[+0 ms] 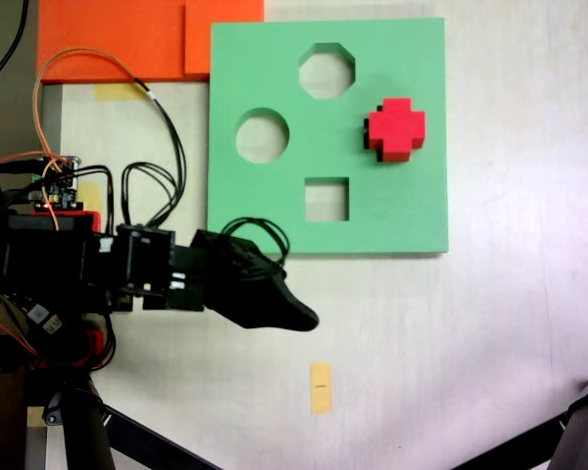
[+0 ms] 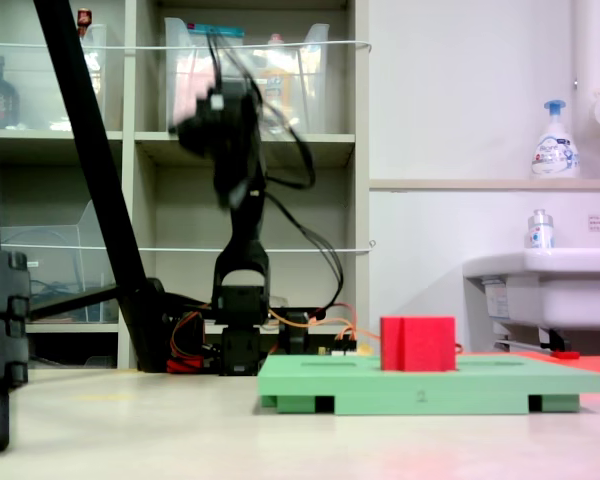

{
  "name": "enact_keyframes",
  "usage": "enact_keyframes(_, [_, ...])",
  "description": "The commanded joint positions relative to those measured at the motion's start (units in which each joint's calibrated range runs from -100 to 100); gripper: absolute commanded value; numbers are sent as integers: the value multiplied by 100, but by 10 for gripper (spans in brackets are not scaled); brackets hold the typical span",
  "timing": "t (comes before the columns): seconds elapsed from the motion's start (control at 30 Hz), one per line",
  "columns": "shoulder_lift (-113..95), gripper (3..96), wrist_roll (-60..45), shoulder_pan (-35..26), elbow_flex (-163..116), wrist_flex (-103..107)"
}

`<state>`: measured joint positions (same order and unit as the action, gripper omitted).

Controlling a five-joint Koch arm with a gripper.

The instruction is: Put the cross columnar block into the corresponding hole

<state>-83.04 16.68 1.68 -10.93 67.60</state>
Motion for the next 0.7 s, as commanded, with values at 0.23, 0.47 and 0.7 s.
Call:
enact_keyframes(0.23, [-1696, 497, -1192, -220, -8369, -9162])
enact_keyframes(0.47, [-1696, 498, -1201, -327, -8907, -7631])
enact_keyframes(0.7, [-1696, 493, -1182, -230, -8907, -6822])
